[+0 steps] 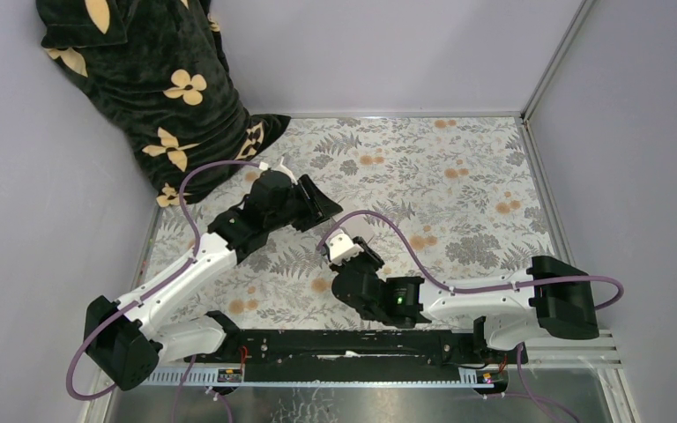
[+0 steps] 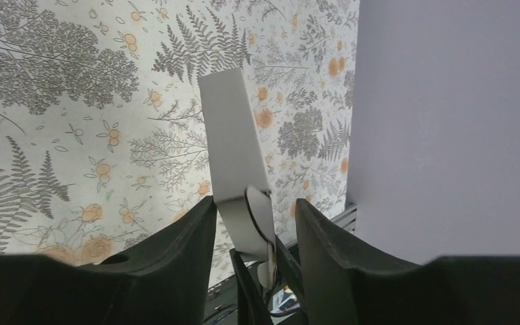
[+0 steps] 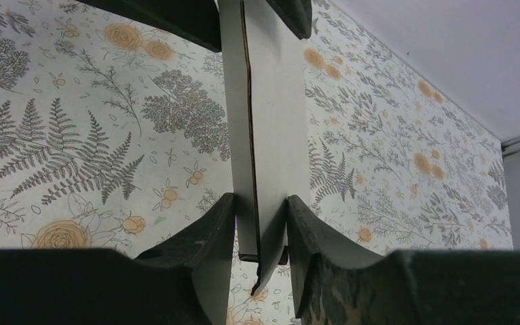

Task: Fold the paper box
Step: Close the paper box at the center of the board.

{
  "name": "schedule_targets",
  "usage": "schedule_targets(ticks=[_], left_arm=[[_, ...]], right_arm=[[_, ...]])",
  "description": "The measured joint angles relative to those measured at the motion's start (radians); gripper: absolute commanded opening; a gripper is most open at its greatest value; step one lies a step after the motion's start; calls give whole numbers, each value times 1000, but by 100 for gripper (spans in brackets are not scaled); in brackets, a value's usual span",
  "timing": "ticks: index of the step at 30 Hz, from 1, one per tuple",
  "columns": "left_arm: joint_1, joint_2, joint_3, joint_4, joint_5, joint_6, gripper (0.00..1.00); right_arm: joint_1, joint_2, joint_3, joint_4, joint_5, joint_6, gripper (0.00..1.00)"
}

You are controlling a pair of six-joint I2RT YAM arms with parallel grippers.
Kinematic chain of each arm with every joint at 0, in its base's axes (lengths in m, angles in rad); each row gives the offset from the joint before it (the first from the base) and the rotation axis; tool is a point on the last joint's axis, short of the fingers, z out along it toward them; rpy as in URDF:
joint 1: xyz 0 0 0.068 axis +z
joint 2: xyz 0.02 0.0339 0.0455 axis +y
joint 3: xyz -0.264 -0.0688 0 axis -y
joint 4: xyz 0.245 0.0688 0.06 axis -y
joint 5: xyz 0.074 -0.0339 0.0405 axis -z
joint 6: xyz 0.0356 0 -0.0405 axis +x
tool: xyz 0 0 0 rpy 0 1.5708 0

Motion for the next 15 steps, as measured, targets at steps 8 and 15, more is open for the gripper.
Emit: schedule_targets(ticks=[8, 15], left_arm=[[33, 2, 127, -127, 1, 120, 60], [39, -53, 193, -222, 50, 263, 60]], right_arm=[[-38, -111, 6, -139, -133, 25, 29], [-161, -258, 142, -446, -431, 79, 30]])
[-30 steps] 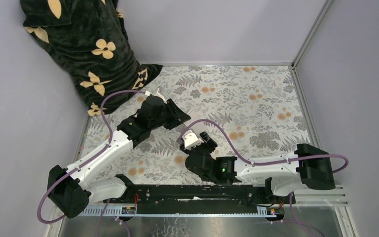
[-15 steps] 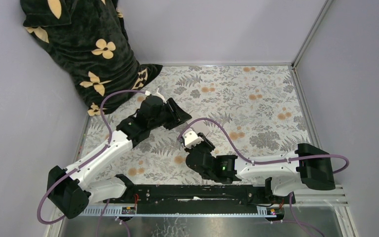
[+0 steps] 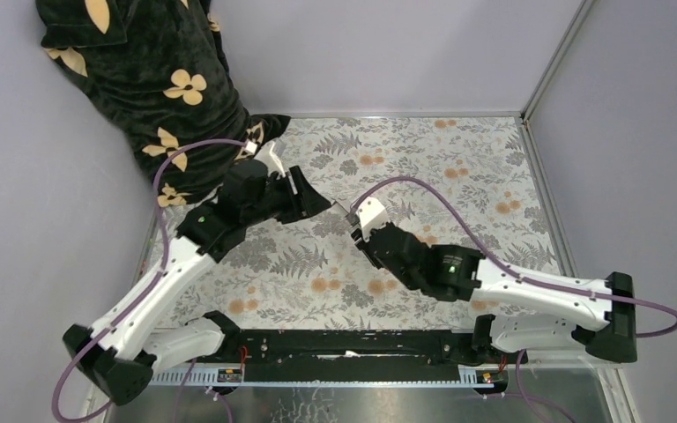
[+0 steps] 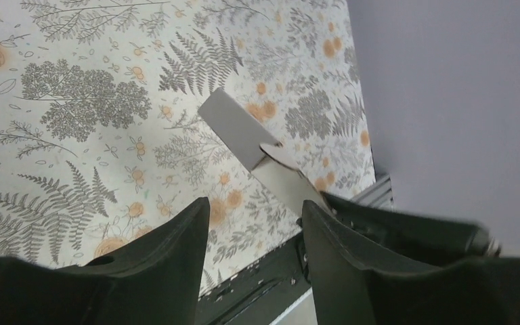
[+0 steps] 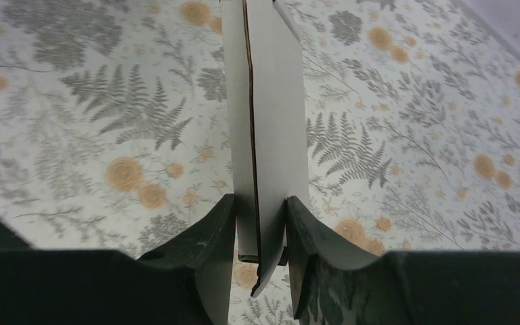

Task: Fold the paper box
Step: Close the paper box at the center of the board.

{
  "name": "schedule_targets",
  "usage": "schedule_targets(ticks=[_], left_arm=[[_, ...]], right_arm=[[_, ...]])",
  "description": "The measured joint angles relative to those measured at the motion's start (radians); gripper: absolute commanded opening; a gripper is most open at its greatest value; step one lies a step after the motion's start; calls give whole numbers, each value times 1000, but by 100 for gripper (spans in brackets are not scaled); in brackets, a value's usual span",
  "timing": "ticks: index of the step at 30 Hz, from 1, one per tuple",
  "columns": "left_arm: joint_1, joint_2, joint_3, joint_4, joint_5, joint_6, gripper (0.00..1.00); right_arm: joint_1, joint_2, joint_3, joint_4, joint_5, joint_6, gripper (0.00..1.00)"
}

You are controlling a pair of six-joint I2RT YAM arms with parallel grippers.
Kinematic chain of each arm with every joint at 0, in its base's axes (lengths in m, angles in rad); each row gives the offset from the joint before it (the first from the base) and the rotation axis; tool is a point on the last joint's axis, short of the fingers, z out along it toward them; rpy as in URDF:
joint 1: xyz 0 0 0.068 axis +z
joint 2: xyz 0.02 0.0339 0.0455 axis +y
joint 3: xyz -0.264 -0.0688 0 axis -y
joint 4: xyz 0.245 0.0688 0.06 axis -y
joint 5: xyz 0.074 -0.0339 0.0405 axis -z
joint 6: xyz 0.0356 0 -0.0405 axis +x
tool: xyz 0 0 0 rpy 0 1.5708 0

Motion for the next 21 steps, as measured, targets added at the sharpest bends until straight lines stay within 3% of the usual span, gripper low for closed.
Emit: schedule_targets(ticks=[10, 21], left_arm=[[-52, -296, -63, -95, 133, 117, 60], [-62, -339, 58, -235, 313, 322, 62]], right_arm=[[-28, -88, 212, -364, -431, 66, 30], [-28, -95, 237, -547, -857, 116, 28]])
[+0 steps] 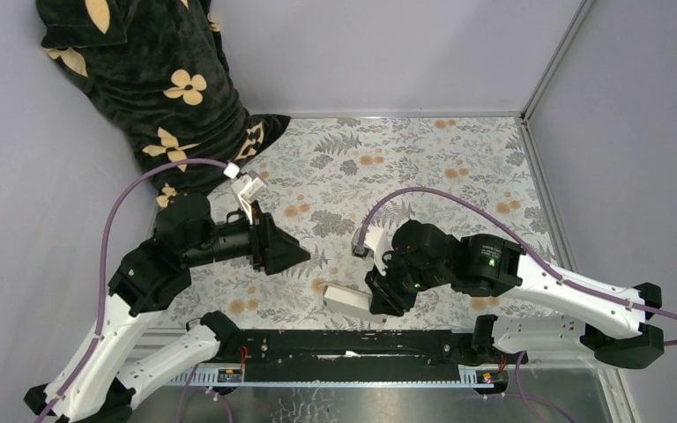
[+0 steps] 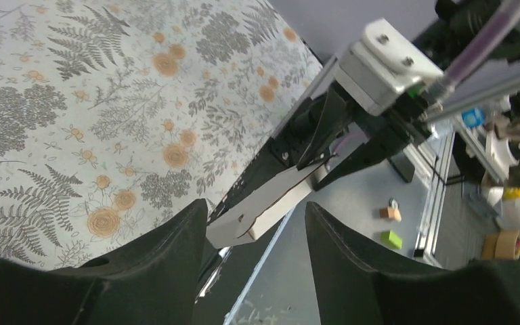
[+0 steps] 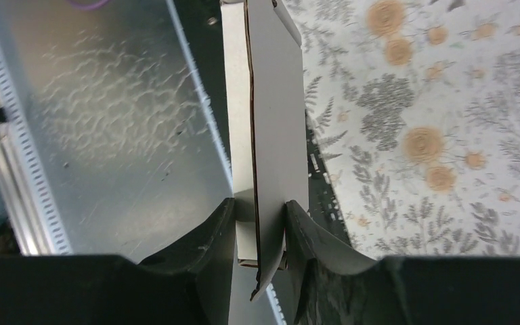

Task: Fold the paper box
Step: Close the paper box at the center of the board.

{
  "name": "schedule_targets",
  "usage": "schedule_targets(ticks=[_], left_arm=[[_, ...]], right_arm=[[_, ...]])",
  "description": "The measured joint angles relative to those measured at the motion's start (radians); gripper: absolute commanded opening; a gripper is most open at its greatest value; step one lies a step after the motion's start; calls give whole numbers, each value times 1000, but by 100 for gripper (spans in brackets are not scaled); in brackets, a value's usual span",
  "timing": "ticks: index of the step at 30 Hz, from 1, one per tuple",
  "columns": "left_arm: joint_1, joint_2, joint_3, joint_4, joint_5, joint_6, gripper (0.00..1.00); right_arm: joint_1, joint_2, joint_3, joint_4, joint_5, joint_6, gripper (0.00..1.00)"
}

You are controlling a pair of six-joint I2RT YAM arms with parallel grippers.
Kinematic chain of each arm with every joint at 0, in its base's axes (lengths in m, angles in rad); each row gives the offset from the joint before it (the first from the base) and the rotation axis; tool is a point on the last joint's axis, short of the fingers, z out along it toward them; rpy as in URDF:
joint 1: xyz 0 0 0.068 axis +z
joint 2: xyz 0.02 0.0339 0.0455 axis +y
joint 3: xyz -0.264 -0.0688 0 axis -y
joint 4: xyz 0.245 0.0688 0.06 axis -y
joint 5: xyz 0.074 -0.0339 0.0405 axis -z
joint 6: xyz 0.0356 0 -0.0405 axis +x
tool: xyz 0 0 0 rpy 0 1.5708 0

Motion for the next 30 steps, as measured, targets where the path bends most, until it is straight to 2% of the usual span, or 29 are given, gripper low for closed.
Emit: schedule_targets(ticks=[9, 14, 21, 30], left_arm=[[-50, -32, -64, -47, 189, 114, 62], [-97, -41, -78, -51, 234, 145, 62], [-169, -24, -76, -78, 225, 199, 63], [-383, 86, -69, -95, 103, 232, 63]], right_arm=[[0, 0, 39, -67, -201, -26, 28], [-1, 12, 44, -75, -270, -49, 28], [-21, 64, 44, -74, -366, -85, 27], [-95, 122, 59, -74, -472, -138, 26]])
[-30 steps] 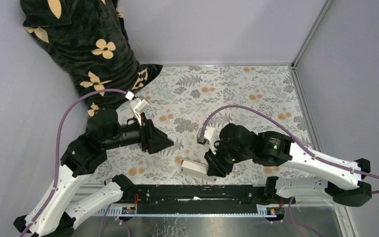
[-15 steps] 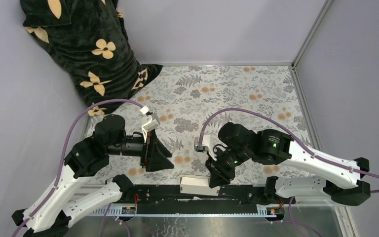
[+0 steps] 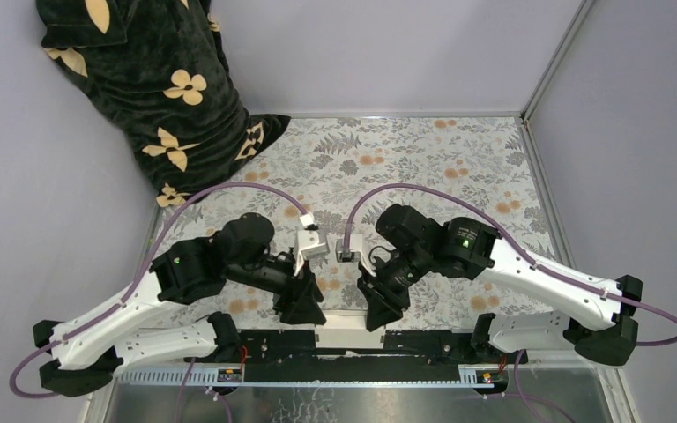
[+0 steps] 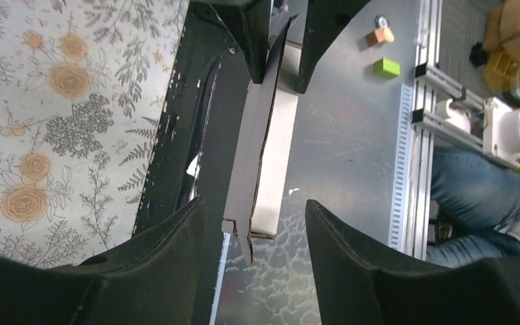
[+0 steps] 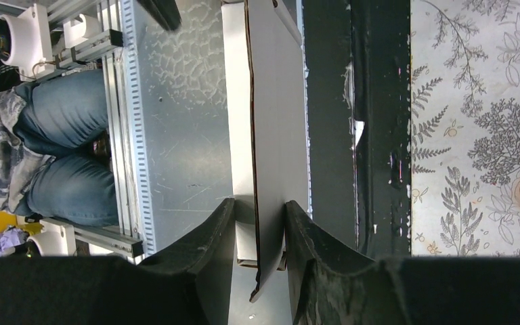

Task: Fold the paper box
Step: Close the paper box at the center of the board.

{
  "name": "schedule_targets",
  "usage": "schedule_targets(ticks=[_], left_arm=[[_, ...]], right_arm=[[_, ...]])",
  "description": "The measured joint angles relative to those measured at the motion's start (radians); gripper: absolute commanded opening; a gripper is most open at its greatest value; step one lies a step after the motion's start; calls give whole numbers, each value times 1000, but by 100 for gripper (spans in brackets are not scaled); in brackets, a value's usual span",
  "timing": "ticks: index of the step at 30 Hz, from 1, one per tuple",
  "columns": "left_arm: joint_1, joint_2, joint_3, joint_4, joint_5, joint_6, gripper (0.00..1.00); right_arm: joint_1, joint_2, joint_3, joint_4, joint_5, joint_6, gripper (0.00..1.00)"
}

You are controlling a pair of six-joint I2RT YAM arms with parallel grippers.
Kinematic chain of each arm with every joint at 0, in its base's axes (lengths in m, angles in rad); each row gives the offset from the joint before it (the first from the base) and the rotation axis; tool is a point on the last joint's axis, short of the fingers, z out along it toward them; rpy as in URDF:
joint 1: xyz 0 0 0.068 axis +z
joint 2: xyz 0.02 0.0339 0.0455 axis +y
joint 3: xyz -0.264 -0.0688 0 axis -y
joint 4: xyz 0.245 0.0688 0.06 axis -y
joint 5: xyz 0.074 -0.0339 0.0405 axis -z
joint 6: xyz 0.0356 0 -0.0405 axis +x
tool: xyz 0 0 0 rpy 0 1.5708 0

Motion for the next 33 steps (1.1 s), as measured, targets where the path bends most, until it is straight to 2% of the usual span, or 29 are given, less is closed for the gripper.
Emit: schedule_targets(ticks=[3, 12, 33], left_arm=[[-44, 40, 15, -23, -47, 15, 63], [-66, 87, 51, -45, -106, 56, 63], [-99, 96, 69, -43, -41, 55, 71]], right_arm=[[-21, 16, 14, 1, -35, -21, 25], [-43, 53, 58, -5, -96, -69, 24], [-61, 87, 92, -47, -171, -151, 21]])
